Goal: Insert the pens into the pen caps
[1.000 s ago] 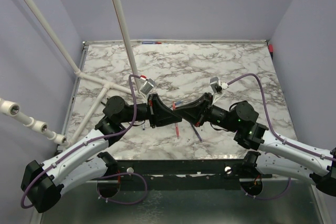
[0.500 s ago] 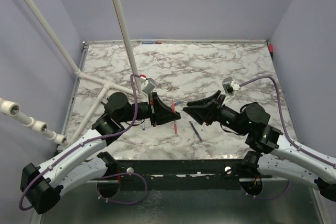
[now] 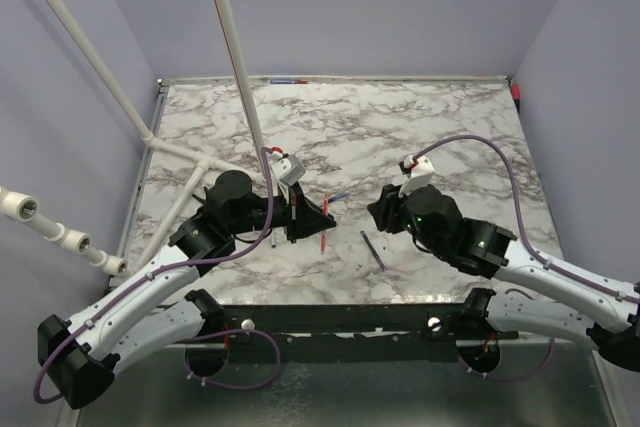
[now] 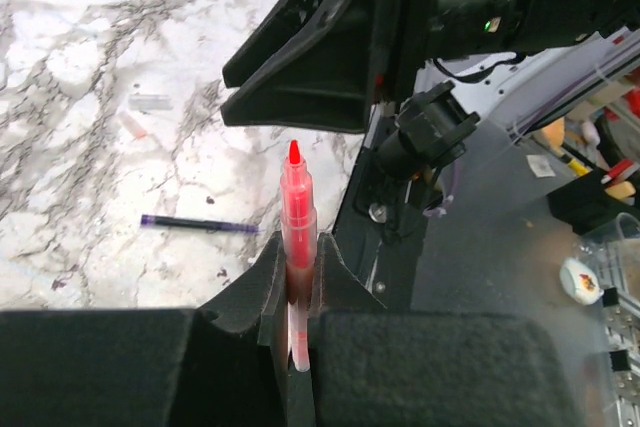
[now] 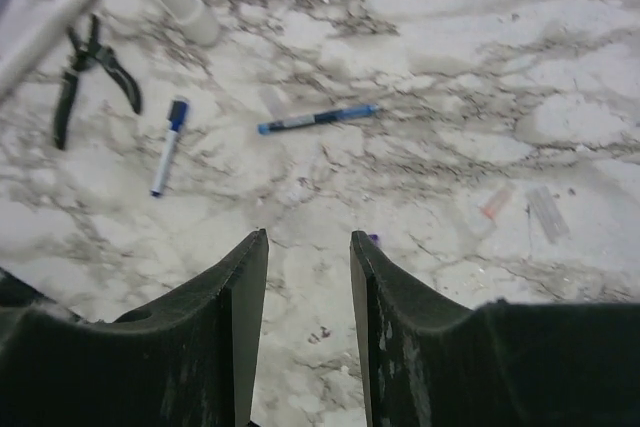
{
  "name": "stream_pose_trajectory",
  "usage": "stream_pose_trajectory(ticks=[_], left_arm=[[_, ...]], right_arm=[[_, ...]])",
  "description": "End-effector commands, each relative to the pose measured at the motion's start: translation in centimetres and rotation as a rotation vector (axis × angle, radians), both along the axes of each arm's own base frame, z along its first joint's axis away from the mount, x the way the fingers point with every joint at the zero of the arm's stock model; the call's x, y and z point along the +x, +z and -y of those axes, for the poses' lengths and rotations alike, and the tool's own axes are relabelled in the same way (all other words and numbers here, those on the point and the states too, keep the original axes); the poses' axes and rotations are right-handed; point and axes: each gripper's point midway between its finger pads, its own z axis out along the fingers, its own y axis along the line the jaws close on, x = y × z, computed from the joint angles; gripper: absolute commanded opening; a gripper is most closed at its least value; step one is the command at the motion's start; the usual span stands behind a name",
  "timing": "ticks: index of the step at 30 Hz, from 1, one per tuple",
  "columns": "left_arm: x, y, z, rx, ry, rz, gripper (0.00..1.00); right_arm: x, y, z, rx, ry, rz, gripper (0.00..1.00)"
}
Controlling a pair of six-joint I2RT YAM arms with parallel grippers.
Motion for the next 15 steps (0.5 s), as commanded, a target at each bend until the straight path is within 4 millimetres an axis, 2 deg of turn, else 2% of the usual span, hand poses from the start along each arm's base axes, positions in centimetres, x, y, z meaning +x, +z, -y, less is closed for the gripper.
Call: stream_pose_trajectory(ticks=[1, 6, 11, 15], left_arm=[[1.2, -0.4, -0.8, 0.083, 0.057, 0.061, 0.0], [1.6, -1.5, -1.4, 0.127, 0.089, 0.071, 0.0], [1.5, -2.2, -1.4, 0.14, 0.087, 0.056, 0.0], [1.4, -2.6, -1.4, 0.145, 0.08, 0.043, 0.0]], right_arm=[[0.7, -3.8, 1.5, -0.19, -0.086, -0.077, 0.43], [1.8, -7.5, 1.3, -0.336, -0.136, -0.167, 0.43], [3.2, -10.5, 1.6, -0.4, -0.177, -0.247, 0.44], [4.4, -11.8, 2.3, -0.396, -0.219, -0.286, 0.45]])
